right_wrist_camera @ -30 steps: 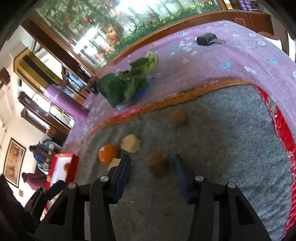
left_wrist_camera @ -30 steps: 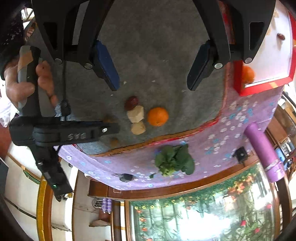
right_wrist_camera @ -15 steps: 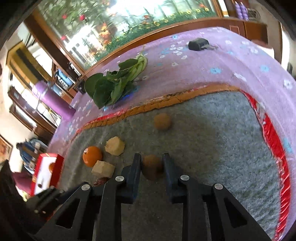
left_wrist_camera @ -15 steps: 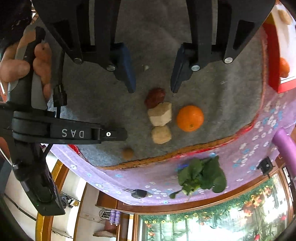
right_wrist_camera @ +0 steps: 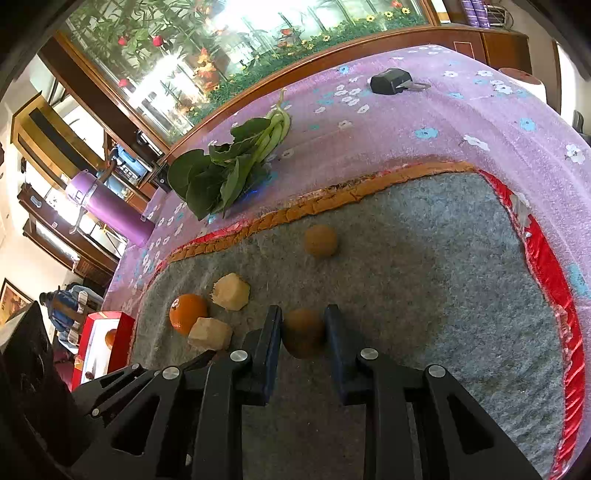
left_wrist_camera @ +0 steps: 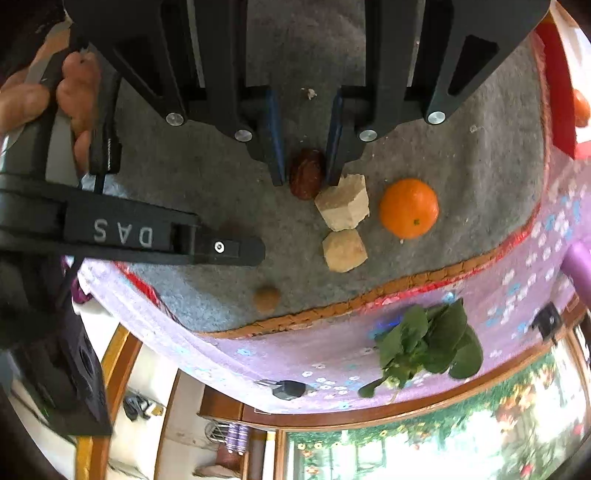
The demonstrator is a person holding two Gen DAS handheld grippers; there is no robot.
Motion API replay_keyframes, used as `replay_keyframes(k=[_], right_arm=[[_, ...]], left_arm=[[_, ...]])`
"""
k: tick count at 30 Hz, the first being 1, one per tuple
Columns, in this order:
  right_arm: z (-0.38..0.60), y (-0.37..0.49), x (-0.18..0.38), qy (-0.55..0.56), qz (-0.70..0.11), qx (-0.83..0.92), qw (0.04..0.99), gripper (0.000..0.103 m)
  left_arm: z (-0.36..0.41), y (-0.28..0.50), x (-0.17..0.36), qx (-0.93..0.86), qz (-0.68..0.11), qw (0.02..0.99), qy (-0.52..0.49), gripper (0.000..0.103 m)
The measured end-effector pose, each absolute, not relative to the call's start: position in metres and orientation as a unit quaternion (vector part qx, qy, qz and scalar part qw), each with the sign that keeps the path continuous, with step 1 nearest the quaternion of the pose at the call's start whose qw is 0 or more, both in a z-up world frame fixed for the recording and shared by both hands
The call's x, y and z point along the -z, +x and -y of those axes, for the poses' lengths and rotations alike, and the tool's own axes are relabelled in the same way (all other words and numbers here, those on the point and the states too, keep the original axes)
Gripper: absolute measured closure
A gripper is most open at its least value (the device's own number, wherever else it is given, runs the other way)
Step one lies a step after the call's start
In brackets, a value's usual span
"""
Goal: Organize fruits
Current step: 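Grasp a dark red date with the left gripper while the right gripper grasps a brown kiwi, then carry the date and kiwi over the white tray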
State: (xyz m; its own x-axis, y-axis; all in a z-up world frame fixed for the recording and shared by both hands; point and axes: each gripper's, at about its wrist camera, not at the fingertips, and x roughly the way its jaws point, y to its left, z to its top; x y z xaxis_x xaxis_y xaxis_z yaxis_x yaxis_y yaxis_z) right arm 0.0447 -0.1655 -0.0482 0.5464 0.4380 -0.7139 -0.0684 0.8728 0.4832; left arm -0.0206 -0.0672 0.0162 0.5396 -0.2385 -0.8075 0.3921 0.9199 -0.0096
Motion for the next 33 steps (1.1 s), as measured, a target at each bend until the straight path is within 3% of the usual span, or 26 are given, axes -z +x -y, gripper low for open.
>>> replay_keyframes(k=[11,24,33], right_arm=[[0.159,0.041,0.046,0.181,-0.442,-0.150,0.866,0.078],[0.145,0.023,0.029,0.174,-0.398,-0.183,0.882,0.079],[0.077,-0.017,-0.001,0.195,-0.352,-0.281,0.871,0.079]], left_arm=[[0.049,-0.031,-0.018,0.161,-0.433,0.885,0.054,0.087],[-0.034,-0.115,-0.065,0.089,-0.358,0.929,0.026,0.087],[-0.083,-0.145,-0.075,0.046,-0.338,0.940,0.007,0.087]])
